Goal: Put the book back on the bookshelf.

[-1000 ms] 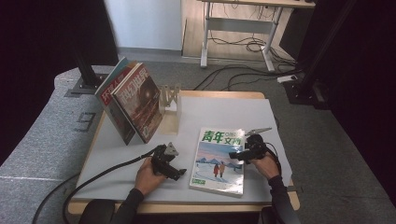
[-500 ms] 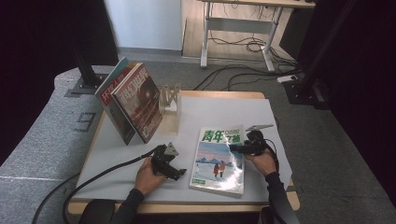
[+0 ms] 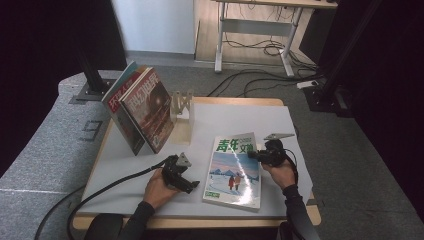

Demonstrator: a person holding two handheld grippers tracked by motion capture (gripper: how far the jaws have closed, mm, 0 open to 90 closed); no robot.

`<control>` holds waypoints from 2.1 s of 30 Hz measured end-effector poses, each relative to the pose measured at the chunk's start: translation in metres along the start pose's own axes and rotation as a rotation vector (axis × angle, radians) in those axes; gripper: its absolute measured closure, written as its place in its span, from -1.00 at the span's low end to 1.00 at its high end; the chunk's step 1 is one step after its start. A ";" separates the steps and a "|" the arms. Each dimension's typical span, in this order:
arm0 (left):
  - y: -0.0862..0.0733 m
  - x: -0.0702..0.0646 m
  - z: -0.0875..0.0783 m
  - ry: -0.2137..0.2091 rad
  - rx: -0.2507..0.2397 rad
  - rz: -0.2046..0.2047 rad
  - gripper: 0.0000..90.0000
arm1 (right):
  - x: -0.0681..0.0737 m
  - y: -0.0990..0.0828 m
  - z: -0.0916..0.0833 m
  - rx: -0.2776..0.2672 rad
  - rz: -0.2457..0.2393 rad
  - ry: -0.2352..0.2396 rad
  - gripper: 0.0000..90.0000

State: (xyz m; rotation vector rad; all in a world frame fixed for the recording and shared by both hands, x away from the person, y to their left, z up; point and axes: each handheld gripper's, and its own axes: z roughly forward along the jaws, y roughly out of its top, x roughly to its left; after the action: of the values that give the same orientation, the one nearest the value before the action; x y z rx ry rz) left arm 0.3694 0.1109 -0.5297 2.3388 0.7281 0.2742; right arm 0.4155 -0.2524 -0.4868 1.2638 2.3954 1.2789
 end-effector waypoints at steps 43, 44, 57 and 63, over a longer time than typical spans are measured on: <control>0.035 -0.011 -0.001 -0.246 -0.060 -0.016 -0.65 | 0.038 0.016 -0.038 -0.156 -0.143 0.004 0.87; 0.037 -0.012 0.003 -0.253 -0.053 -0.013 -0.65 | 0.038 0.016 -0.038 -0.158 -0.149 0.003 0.87; 0.049 -0.011 0.024 -0.375 -0.028 -0.051 -0.47 | 0.042 0.013 -0.043 -0.183 -0.174 0.004 0.86; 0.049 -0.008 0.026 -0.411 -0.004 -0.082 -0.34 | 0.043 0.013 -0.043 -0.187 -0.180 0.009 0.85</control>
State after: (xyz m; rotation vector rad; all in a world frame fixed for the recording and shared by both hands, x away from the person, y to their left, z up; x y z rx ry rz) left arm 0.3934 0.0625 -0.5174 2.2518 0.6131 -0.2366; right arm 0.3759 -0.2439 -0.4401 0.9694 2.2719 1.4160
